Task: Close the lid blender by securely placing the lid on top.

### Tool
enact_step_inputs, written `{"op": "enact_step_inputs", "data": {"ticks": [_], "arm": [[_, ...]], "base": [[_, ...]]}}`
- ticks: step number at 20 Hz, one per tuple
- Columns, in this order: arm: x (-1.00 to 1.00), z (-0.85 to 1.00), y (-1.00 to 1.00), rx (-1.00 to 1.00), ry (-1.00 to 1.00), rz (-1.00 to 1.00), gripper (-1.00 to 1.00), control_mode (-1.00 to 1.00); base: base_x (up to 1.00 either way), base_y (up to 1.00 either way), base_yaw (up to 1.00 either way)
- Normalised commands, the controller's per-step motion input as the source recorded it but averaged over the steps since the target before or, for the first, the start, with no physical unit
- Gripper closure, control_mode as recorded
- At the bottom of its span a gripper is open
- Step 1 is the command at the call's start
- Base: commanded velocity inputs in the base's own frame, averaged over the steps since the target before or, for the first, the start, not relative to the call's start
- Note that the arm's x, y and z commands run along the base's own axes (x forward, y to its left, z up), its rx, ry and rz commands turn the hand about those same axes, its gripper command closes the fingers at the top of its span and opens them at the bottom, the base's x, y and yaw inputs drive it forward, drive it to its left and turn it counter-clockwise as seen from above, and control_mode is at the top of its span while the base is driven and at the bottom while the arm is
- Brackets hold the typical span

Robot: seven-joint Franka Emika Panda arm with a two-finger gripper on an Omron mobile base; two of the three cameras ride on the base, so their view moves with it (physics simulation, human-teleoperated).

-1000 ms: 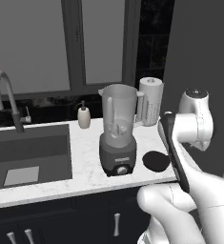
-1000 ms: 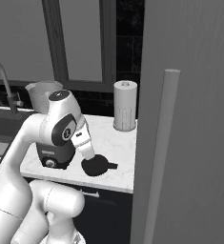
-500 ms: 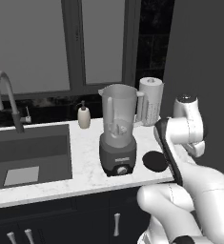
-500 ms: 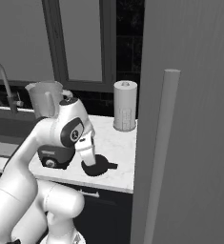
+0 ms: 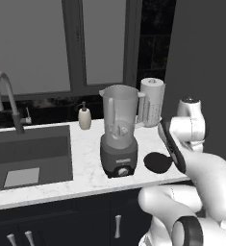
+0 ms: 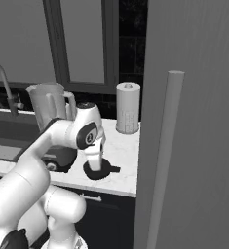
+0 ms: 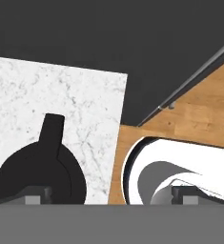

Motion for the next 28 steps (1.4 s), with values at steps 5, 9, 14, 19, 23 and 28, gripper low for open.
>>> {"op": "enact_step_inputs", "data": {"ticks": [5,9,14,19,23,28], "arm": [[0.07,-0.3,-0.13,0.12,0.0,0.0,-1.0,-1.0],[0.14,-0.31,-0.01,0.08,0.0,0.0,-1.0,-1.0],[0.21,-0.25,0.0,0.04,0.0,0.0,-1.0,-1.0],[0.24,-0.2,0.0,0.04,0.0,0.0,-1.0,-1.0],[0.23,-0.18,0.0,0.05,0.0,0.0,-1.0,-1.0],[0.21,-0.22,0.0,0.03,0.0,0.0,-1.0,-1.0]], "base": [[0.0,0.0,0.0],[0.0,0.0,0.0],[0.0,0.0,0.0],[0.0,0.0,0.0],[0.0,0.0,0.0],[0.0,0.0,0.0]]}}
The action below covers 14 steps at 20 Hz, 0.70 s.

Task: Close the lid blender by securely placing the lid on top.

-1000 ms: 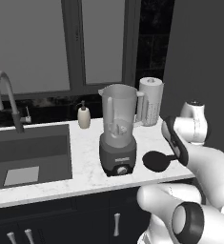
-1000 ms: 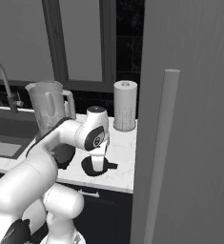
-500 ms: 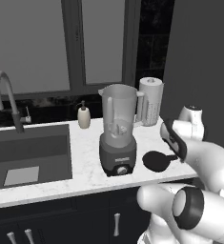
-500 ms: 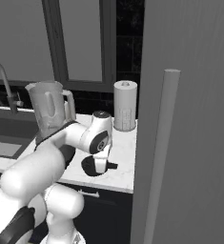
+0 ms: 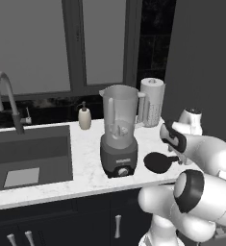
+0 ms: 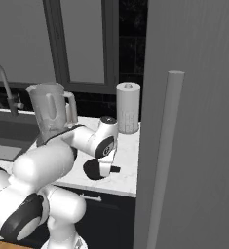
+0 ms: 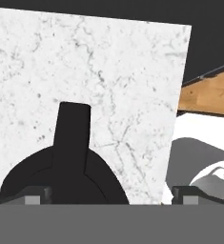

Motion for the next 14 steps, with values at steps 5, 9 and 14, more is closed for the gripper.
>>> {"op": "enact_step_inputs", "data": {"ticks": [5,9,14], "arm": [[0.22,-0.23,-0.06,0.03,0.0,0.0,-1.0,-1.0],[0.22,-0.23,-0.07,0.02,0.0,-0.03,-1.0,-1.0],[0.21,-0.23,-0.02,0.0,0.0,-0.04,-1.0,-1.0]], "base": [[0.0,0.0,0.0],[0.0,0.0,0.0],[0.0,0.0,0.0]]}}
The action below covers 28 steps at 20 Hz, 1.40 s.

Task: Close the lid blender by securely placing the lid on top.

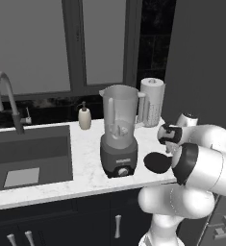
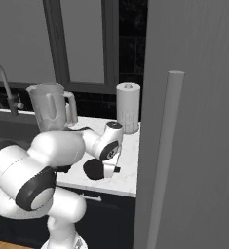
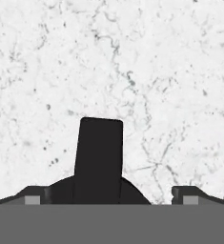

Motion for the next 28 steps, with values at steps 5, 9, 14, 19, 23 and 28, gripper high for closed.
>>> {"op": "enact_step_inputs", "data": {"ticks": [5,9,14,19,23,28], "arm": [[0.19,-0.24,0.0,0.0,0.0,-0.04,-1.0,-1.0],[0.17,-0.27,-0.06,0.0,0.0,-0.04,-1.0,-1.0],[0.16,-0.33,-0.03,0.0,0.0,-0.04,1.0,-1.0],[0.08,-0.4,0.0,0.0,0.0,-0.01,1.0,-1.0],[0.0,-0.07,0.0,0.0,0.0,0.0,1.0,-1.0],[-0.05,0.0,0.01,0.0,0.0,0.0,1.0,-1.0]], "base": [[0.0,0.0,0.0],[0.0,0.0,0.0],[0.0,0.0,0.0],[0.0,0.0,0.0],[0.0,0.0,0.0],[0.0,0.0,0.0]]}}
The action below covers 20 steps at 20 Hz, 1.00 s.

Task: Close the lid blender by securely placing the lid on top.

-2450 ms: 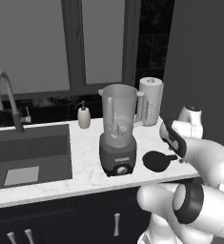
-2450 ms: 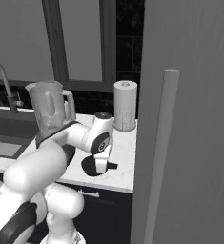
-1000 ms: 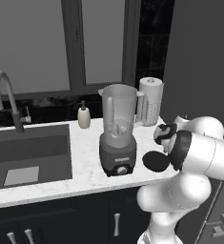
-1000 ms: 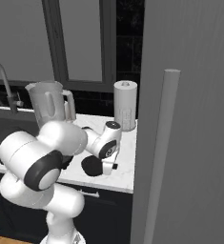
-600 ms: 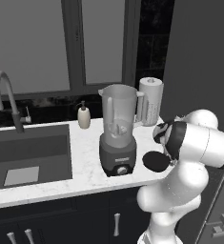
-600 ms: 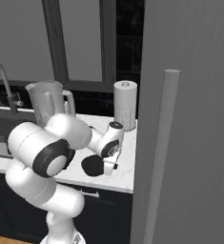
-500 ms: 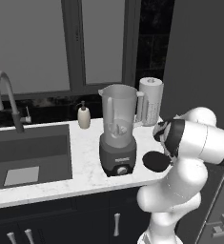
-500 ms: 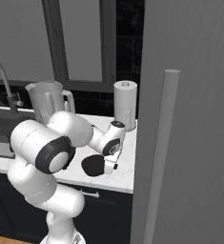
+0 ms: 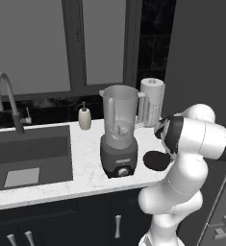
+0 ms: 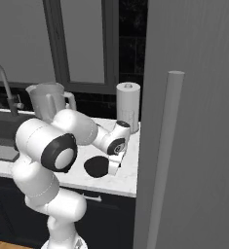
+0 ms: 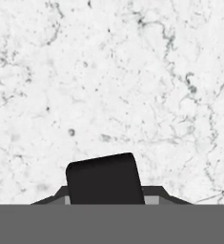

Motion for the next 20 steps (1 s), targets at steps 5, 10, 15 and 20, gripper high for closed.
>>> {"op": "enact_step_inputs", "data": {"ticks": [5,10,15,20], "arm": [[-0.29,0.26,0.16,0.0,0.0,0.0,1.0,-1.0],[-0.32,0.77,0.27,0.0,0.0,0.0,1.0,-1.0],[-0.29,0.97,0.08,0.03,0.0,0.0,1.0,-1.0],[-0.26,0.91,0.0,0.07,0.0,0.0,1.0,-1.0]], "base": [[0.0,0.0,0.0],[0.0,0.0,0.0],[0.0,0.0,0.0],[0.0,0.0,0.0]]}}
